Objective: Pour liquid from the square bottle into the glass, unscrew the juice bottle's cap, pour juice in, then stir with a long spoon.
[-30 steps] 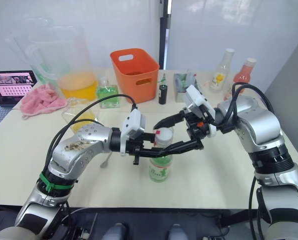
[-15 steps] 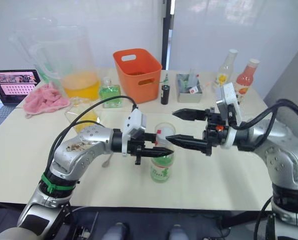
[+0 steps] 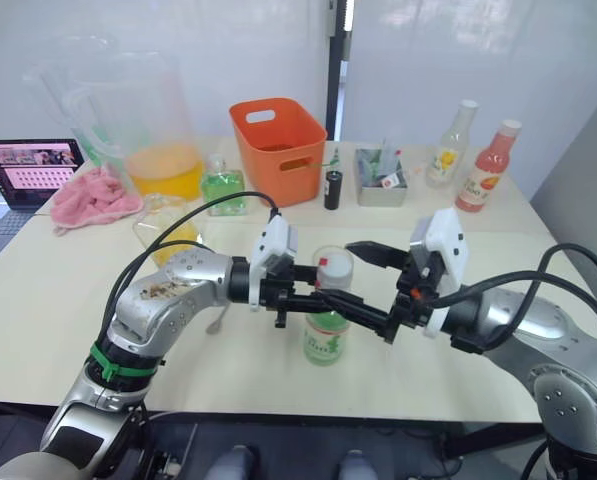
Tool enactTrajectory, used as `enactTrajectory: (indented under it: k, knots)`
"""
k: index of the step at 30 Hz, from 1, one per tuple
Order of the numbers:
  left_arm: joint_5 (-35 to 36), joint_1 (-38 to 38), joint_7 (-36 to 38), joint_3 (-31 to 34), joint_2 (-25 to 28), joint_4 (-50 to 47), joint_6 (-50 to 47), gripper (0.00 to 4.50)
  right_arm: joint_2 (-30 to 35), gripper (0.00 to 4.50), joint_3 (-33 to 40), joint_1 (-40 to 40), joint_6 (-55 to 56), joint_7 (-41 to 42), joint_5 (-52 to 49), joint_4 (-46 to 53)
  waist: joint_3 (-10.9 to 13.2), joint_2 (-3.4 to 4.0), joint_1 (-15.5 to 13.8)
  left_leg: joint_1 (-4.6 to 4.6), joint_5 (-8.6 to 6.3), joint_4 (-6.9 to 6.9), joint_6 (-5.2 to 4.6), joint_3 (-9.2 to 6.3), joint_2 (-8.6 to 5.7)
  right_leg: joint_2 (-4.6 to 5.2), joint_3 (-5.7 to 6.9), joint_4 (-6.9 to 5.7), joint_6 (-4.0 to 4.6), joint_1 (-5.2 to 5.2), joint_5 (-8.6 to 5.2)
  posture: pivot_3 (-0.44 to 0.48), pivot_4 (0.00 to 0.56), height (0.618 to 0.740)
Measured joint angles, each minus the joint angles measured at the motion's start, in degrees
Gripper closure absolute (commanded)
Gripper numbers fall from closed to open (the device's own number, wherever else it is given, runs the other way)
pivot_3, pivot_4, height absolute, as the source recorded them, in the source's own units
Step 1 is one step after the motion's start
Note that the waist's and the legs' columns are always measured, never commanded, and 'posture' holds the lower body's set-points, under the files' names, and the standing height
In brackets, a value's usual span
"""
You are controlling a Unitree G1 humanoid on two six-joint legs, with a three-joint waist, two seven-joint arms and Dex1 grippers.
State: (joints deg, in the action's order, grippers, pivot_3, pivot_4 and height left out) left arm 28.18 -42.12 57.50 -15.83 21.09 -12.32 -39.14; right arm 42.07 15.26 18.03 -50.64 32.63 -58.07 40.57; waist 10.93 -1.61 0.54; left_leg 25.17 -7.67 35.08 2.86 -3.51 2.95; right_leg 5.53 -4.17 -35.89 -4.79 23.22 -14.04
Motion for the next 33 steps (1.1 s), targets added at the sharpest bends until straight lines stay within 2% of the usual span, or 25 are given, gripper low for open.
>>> enactTrajectory:
  k: [8,11,16,17,32,33]
  knots:
    - [0.0,-0.02,-0.01,0.02,0.04,0.02,0.0,3.07,-1.12,0.02,-3.19,1.21,0.0,-3.22,-0.59,-0.64,0.0,0.0,-0.04,0.0,0.0,0.0,0.0,-0.01,0.0,0.0,0.0,0.01,-0.01,0.0,0.01,0.0,0.15,0.74]
    - [0.0,-0.02,-0.07,0.06,0.07,0.01,-0.1,3.07,-1.13,0.84,-3.25,1.22,0.01,-3.61,-0.99,-0.7,0.0,0.0,-0.04,0.01,0.0,-0.01,0.0,-0.01,0.0,0.0,0.0,0.02,0.0,-0.01,0.0,0.0,0.15,0.74]
    - [0.04,-0.01,-0.27,0.15,0.05,-0.24,-0.48,3.07,-1.34,2.55,-3.3,1.56,0.05,-4.16,-1.72,-1.26,0.0,0.0,-0.03,0.01,0.0,-0.01,0.0,-0.01,0.0,0.0,0.0,0.03,0.0,-0.01,0.0,0.0,0.15,0.74]
    - [0.06,-0.01,-0.34,0.22,0.03,-0.24,-0.62,3.07,-1.13,2.75,-3.3,1.6,0.05,-4.17,-1.69,-1.28,0.0,0.0,-0.03,0.01,0.0,-0.01,0.0,-0.01,0.0,0.0,0.0,0.03,0.0,-0.01,0.0,0.0,0.15,0.74]
    - [0.06,0.02,-0.59,0.4,-0.04,-0.28,-0.84,3.07,0.26,2.75,-3.53,2.33,0.04,-3.03,-1.87,-2.07,0.0,0.0,-0.01,0.01,0.0,-0.03,0.0,-0.01,0.0,0.0,0.0,0.03,0.0,0.0,0.0,0.0,0.15,0.74]
    - [0.06,0.02,-0.6,0.39,-0.03,-0.28,-0.85,3.07,0.28,2.25,-3.53,2.36,0.03,-2.93,-1.89,-2.17,0.0,0.0,-0.01,0.01,0.0,-0.03,0.0,-0.02,0.0,0.0,0.01,0.03,-0.01,0.0,0.0,0.0,0.15,0.74]
